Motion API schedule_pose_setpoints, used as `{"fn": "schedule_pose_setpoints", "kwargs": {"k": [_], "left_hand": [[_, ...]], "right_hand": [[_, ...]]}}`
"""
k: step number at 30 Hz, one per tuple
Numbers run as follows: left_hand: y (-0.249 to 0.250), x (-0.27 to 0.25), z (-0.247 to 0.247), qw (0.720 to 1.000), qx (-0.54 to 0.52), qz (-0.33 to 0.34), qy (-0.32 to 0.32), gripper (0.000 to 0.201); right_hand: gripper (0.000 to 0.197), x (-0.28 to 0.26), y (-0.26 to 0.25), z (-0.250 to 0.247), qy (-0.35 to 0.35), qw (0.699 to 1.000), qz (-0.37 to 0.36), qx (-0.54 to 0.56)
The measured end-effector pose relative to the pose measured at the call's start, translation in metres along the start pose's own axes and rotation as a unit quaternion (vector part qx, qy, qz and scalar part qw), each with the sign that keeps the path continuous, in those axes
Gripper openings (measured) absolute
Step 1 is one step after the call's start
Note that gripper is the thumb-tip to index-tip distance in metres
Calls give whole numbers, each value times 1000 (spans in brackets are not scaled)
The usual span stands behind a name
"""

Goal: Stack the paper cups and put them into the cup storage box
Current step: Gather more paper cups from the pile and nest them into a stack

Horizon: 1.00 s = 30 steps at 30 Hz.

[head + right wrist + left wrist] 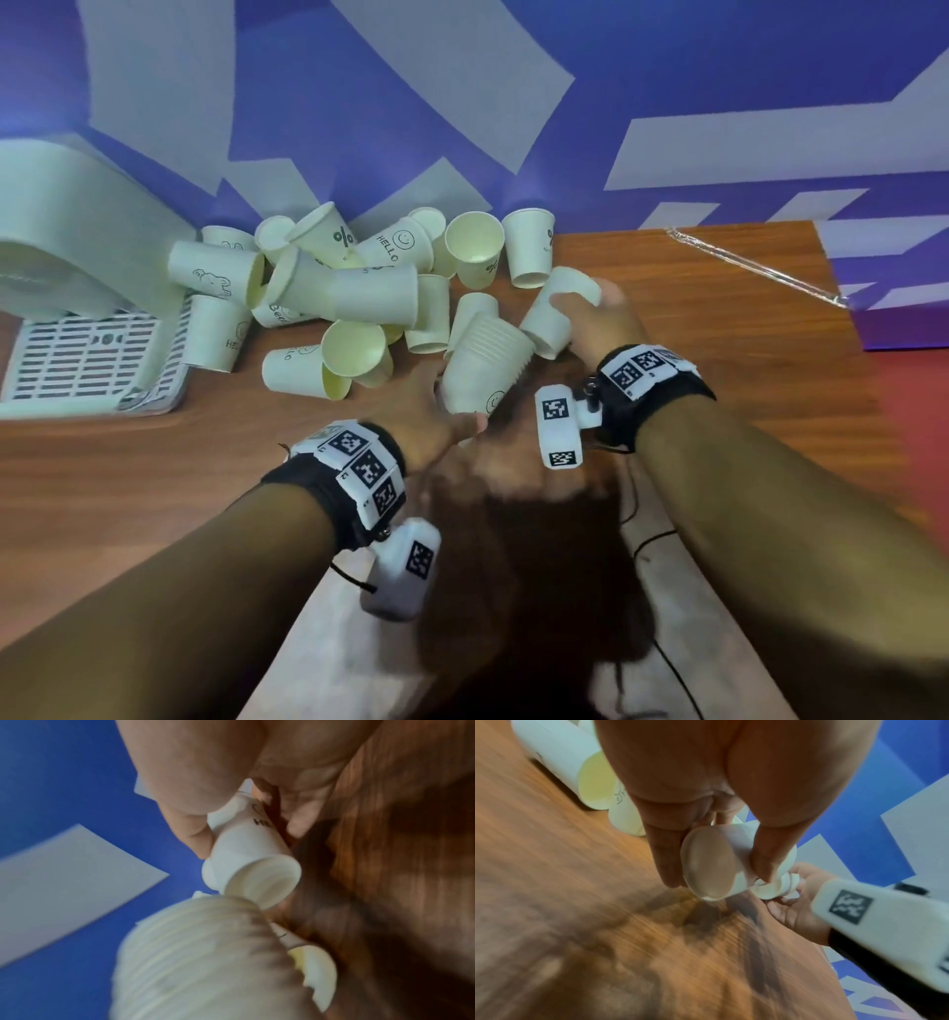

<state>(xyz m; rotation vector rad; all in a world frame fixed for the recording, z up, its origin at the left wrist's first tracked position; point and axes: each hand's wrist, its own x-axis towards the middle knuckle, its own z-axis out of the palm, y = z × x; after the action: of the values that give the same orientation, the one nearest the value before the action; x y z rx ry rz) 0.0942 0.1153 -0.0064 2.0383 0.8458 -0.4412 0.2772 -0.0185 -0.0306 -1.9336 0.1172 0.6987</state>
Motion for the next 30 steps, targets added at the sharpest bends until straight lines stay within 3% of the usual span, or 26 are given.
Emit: {"fn": "schedule_pose_setpoints", "kwargs": {"k": [4,8,12,14,16,18,20,24,30], "left_hand": [[5,8,0,1000,-31,1,-3,83],[7,14,-1,999,-40,18,-10,82],[12,27,1,993,-114,34,-14,81],[15,35,-1,987,-161,24,1,78],[15,43,-2,984,-180,16,1,77],[15,47,-3,986,-162,21,-9,75],[15,48,-2,989,-141,29,-13,72],[12,50,-2,994,-106,37,-3,63],[9,48,-8,992,-119,32,2,61]], "right_hand": [[43,-4,-6,2,-35,996,-14,80],[52,-5,-20,-4,-57,996,-60,34],[33,-16,-25,4,-140,986,-76,-46],[40,-17,-27,8,-165,978,-104,-67],[42,-5,-32,9,-123,983,-120,-69],[39,19,-38,13,-22,991,-107,-82],[46,41,-44,18,39,982,-86,-163],[64,75,-45,32,-7,971,-20,-238],[49,73,-39,21,-37,973,28,-225]]}}
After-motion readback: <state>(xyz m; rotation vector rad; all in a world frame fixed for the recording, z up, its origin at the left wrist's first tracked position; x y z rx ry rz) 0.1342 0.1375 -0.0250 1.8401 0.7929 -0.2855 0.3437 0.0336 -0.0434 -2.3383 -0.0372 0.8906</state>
